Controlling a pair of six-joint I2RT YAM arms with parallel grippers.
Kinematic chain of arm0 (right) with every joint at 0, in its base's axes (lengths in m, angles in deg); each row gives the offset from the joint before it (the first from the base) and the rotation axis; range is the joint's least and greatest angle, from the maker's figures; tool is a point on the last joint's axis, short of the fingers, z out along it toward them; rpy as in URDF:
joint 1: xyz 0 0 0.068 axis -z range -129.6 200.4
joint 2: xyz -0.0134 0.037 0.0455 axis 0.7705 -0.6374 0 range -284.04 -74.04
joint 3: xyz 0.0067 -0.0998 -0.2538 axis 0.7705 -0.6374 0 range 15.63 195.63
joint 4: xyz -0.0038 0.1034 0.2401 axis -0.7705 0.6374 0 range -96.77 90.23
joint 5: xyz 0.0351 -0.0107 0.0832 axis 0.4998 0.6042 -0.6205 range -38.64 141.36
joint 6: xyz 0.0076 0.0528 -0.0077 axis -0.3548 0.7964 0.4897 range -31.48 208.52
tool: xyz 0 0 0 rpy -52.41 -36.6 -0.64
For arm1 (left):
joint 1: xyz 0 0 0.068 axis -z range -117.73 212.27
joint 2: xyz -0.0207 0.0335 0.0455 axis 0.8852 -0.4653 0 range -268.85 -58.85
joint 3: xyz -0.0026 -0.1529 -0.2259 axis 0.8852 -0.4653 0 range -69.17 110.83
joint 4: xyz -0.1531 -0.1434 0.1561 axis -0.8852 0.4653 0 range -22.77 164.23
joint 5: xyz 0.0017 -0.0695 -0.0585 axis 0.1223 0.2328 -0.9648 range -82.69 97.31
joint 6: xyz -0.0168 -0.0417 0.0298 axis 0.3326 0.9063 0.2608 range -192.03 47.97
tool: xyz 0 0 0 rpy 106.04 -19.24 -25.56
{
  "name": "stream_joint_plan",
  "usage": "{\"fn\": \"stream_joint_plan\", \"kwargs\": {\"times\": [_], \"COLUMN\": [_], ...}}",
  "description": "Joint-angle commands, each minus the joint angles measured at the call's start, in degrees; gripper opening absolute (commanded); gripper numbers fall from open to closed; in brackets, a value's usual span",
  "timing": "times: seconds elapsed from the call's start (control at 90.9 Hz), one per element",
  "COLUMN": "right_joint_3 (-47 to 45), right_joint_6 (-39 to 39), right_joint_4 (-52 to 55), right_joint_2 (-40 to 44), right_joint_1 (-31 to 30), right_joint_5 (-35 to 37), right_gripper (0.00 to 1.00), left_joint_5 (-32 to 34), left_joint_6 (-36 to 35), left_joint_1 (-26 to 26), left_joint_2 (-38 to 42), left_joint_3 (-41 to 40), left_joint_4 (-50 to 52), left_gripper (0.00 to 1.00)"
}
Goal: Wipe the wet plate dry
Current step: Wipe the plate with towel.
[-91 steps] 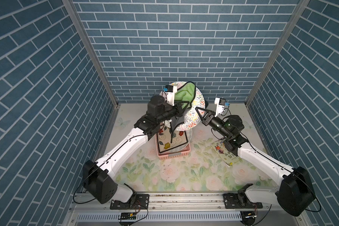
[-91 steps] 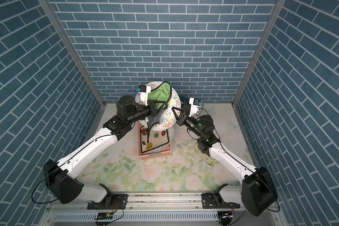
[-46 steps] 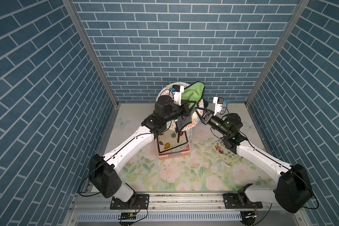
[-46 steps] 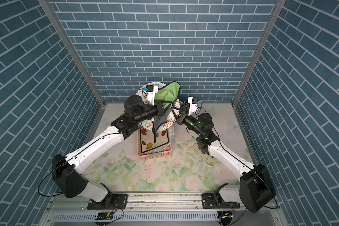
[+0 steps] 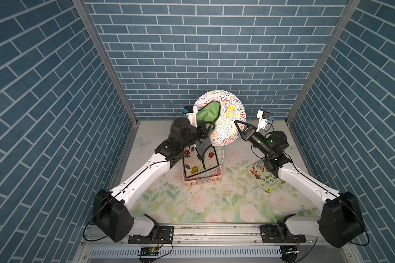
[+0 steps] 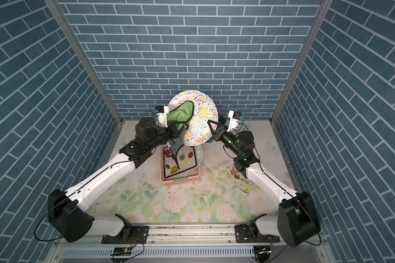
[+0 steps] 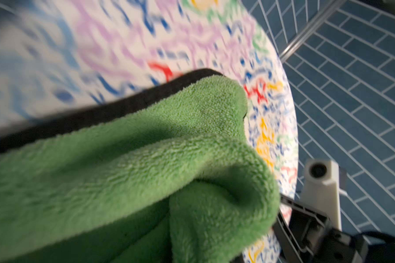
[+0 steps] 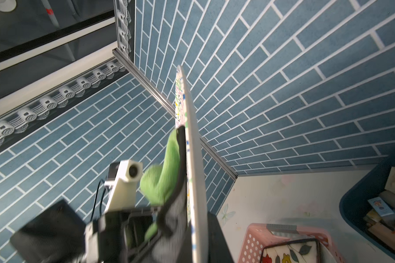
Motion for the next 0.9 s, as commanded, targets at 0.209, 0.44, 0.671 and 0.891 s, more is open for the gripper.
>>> {"fn": "stream_joint_plan", "kwargs": {"times": [0.209, 0.44, 0.671, 0.891], "right_joint_3": [4.8, 6.7, 1.2, 2.3], "right_joint_6": [-0.9, 10.6, 21.8, 29.4], "right_joint_4": [-10.1, -19.2, -29.0, -39.6], "right_joint_2": [3.7, 3.2, 8.0, 3.8], "right_joint_1": [-6.3, 5.4, 13.3, 11.1], "right_joint_5": [-11.7, -9.5, -9.4, -12.1], "right_gripper": [0.00, 0.00, 0.00, 0.00], "left_joint_5": [-11.5, -10.8, -25.3, -32.7], "left_joint_6": [-5.7, -1.1, 21.9, 48.6], "left_joint_1": [1.5, 1.0, -12.3, -12.8], "left_joint_2": [-9.3, -3.1, 7.8, 2.6], "left_joint_3": [9.8, 1.6, -9.8, -9.5], "left_joint_4": [3.1, -1.1, -28.0, -64.3], "left_gripper": [0.00, 0.00, 0.00, 0.00]}}
